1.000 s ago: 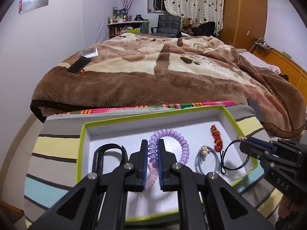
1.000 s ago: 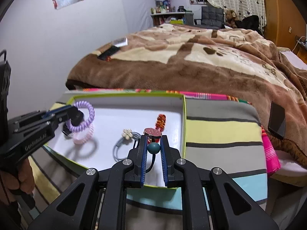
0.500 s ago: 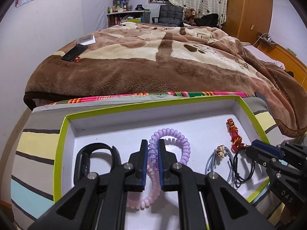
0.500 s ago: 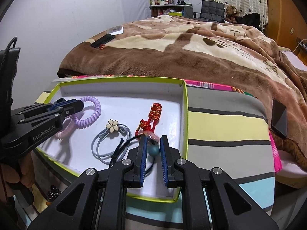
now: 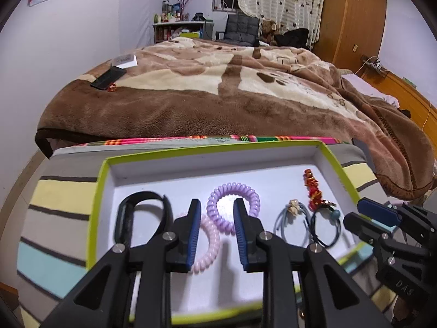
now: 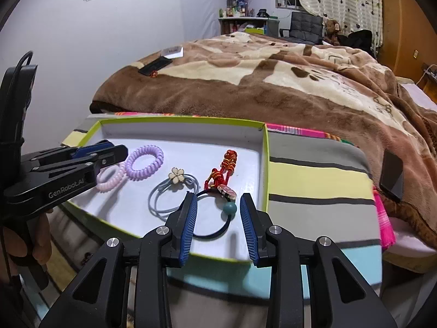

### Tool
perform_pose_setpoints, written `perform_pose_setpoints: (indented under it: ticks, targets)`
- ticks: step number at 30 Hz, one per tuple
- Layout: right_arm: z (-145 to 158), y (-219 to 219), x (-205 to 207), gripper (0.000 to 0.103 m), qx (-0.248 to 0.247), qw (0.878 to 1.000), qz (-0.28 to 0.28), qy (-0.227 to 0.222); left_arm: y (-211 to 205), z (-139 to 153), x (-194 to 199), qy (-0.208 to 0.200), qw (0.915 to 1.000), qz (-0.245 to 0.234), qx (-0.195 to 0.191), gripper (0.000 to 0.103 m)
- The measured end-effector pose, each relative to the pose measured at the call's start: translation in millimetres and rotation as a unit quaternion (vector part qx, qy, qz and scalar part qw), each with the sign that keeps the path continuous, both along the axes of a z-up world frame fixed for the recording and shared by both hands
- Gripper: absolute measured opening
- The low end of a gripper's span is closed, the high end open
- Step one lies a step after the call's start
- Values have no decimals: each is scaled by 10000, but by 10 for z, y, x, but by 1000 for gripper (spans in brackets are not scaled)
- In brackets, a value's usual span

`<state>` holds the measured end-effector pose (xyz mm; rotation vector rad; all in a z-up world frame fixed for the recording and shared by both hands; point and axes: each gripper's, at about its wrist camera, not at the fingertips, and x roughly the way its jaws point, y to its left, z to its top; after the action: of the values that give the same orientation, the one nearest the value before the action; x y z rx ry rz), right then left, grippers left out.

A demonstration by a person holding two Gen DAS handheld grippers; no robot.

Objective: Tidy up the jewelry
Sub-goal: 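Withdraw both open tools from the box toward the remaining jewelry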

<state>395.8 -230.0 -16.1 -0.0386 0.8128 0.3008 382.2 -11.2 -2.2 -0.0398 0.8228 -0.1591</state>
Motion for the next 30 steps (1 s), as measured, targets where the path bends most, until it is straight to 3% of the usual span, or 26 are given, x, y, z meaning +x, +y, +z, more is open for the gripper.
perform_pose_setpoints:
  ticks: [13,26,30]
  targets:
    - [413,-139,-869,34,264,9982,-70,-528,240,354,-1040,-479,9982,249,-279,26]
    - [470,-89,-1740,35,271,9960,37,-849,175,327,-1966,-675,9970,368,-85,26]
    - [424,-89,-1942,40,293,9958,71,-864,168,318,-2148,-709,9967,399,-60,26]
